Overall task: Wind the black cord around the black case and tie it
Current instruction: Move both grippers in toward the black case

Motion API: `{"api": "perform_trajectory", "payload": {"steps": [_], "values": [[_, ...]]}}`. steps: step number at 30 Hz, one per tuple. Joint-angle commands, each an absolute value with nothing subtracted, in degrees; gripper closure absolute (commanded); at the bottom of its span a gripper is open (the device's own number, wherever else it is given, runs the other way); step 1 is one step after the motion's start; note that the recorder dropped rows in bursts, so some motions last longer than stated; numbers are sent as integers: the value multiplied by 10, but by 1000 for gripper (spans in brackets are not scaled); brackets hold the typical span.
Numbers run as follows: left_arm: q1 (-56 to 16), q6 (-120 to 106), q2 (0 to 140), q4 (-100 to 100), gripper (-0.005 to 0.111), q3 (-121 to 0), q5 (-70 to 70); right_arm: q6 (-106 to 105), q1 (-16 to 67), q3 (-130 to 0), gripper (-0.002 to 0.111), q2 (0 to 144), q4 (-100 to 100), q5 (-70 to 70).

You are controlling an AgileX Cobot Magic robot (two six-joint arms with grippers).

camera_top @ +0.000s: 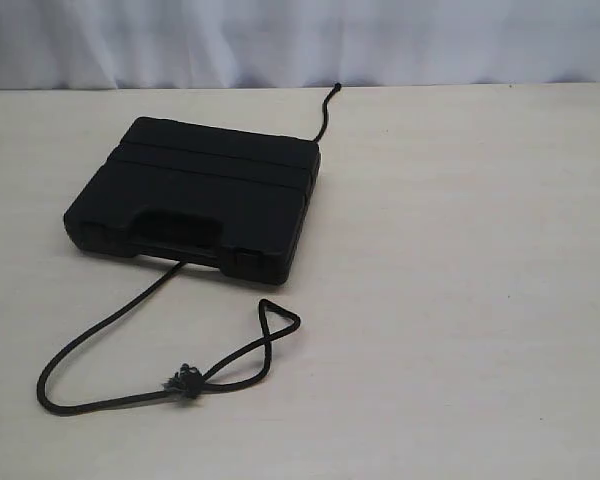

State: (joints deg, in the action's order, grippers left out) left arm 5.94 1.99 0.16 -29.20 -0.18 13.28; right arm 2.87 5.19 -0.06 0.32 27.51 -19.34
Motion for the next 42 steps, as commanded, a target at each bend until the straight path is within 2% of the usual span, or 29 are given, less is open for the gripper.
{"api": "perform_trajectory", "payload": {"steps": [1,7,9,12,14,17,19,22,25,28,31,32,35,36,37,39,42], "values": [[60,152,0,-314,107,-9,255,86,48,0,104,0,334,-278],[60,335,27,-104,107,-69,375,202,48,-3,104,0,293,-411],[60,356,89,-62,107,-124,429,202,48,-59,104,15,291,-426],[60,364,205,32,107,-224,433,196,48,-148,104,74,279,-406],[60,365,285,158,107,-290,420,114,48,-206,104,133,193,-374],[60,534,398,474,107,-398,273,71,48,-321,104,245,-44,-128],[60,736,465,691,107,-455,130,71,48,-389,104,335,-86,23],[60,1006,557,999,107,-485,123,58,49,-485,104,488,-78,195],[60,1050,646,999,107,-507,155,-53,76,-571,104,612,-28,334],[60,1020,708,999,107,-539,38,-94,137,-632,104,716,-12,420],[60,925,722,999,107,-562,-91,-113,159,-636,104,754,-12,411],[60,844,726,999,107,-581,-196,-116,163,-636,104,773,-12,396],[60,654,741,937,107,-621,-278,-116,163,-636,104,796,-12,374],[60,564,747,854,107,-636,-279,-116,163,-636,104,802,-12,367],[60,273,769,596,107,-680,-276,-116,163,-636,104,816,-12,355],[60,-35,792,307,107,-719,-314,-116,163,-636,104,827,-9,349],[60,-484,834,-52,107,-760,-477,-116,163,-636,104,838,-9,348]]}}
